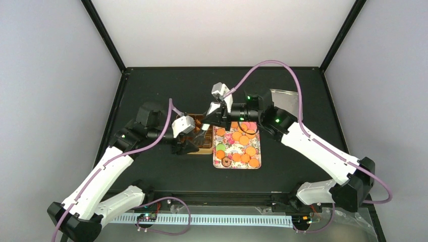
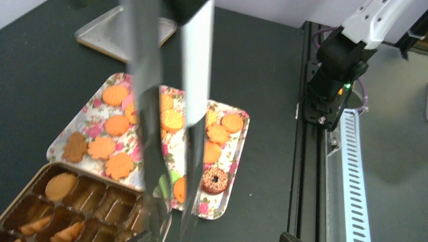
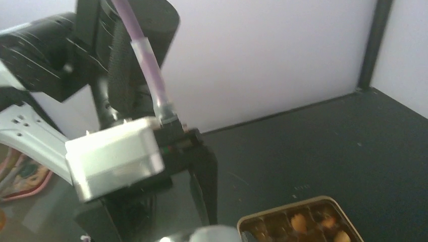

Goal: Pack the cookies
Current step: Pass from the left arm to the right, then pick up the fake cookies from the plate.

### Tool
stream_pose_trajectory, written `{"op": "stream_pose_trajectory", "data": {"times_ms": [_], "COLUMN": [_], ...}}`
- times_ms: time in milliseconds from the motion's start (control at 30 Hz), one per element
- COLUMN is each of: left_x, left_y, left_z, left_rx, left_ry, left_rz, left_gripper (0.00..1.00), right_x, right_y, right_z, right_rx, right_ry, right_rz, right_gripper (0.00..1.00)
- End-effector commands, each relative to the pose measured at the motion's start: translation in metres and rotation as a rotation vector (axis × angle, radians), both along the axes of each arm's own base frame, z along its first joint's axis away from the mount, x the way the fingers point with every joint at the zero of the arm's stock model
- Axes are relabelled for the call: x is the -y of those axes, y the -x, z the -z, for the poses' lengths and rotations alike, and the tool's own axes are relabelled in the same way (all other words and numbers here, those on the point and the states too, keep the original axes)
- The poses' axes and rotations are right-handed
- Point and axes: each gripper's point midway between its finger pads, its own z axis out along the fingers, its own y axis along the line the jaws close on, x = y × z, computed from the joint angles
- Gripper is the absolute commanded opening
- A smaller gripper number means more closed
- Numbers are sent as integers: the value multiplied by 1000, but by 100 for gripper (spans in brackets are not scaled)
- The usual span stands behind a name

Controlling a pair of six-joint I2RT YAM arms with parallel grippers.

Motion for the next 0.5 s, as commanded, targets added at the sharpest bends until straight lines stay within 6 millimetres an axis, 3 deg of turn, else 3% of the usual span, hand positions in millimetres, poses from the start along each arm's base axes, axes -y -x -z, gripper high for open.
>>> {"op": "stream_pose_trajectory", "data": {"times_ms": [0, 200, 467], "left_x": [-16, -46, -93], "left_y": [-12, -26, -55], "left_z": [14, 44, 51], "left_rx": [30, -6, -67], "left_ry": [-114, -207, -220], "left_rz": [-71, -166, -345], "left_gripper": [70, 88, 96], "right_x": [29, 80, 136], "right_y": [-1, -25, -36], "right_z": [17, 47, 81], "right_rx": [6, 68, 84], "right_ry": [75, 179, 258], "right_rz": [118, 399, 666], "right_gripper": [21, 22, 25]}}
